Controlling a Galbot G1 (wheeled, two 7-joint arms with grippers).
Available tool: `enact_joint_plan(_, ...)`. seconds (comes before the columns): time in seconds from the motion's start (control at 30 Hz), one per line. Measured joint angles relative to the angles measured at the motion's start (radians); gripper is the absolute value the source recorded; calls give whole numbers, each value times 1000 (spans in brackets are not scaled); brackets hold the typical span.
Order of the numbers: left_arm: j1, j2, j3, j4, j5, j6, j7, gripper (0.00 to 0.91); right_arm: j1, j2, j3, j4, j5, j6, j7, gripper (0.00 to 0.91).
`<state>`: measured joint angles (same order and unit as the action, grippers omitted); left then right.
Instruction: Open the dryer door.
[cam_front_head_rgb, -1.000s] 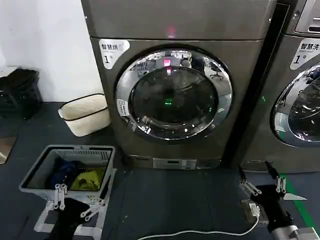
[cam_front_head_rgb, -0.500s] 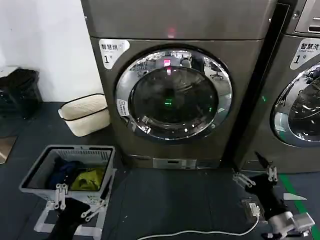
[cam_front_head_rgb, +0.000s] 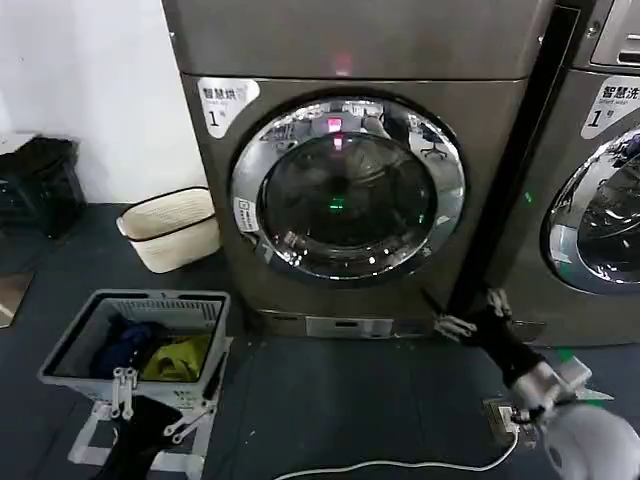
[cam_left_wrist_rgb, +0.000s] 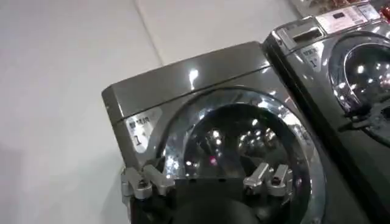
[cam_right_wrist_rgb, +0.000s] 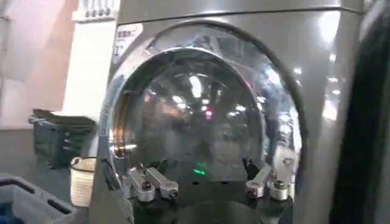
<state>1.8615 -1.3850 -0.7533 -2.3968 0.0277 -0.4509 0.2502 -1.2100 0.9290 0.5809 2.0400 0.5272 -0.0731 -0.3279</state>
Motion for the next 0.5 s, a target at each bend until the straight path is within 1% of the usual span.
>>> enact_joint_plan(0.2, 3, -12, 0, -4, 5, -2, 1, 907, 143, -52, -103, -82, 51, 4, -39, 907)
enact_joint_plan(0.37, 7, -13, -1, -8, 7, -4, 3, 907, 256, -72, -192, -148, 88, 14, -48, 907)
enact_joint_plan(0.5, 6, -16, -1, -9, 8, -4, 5, 907, 338, -75, -265, -198, 93, 20, -48, 907)
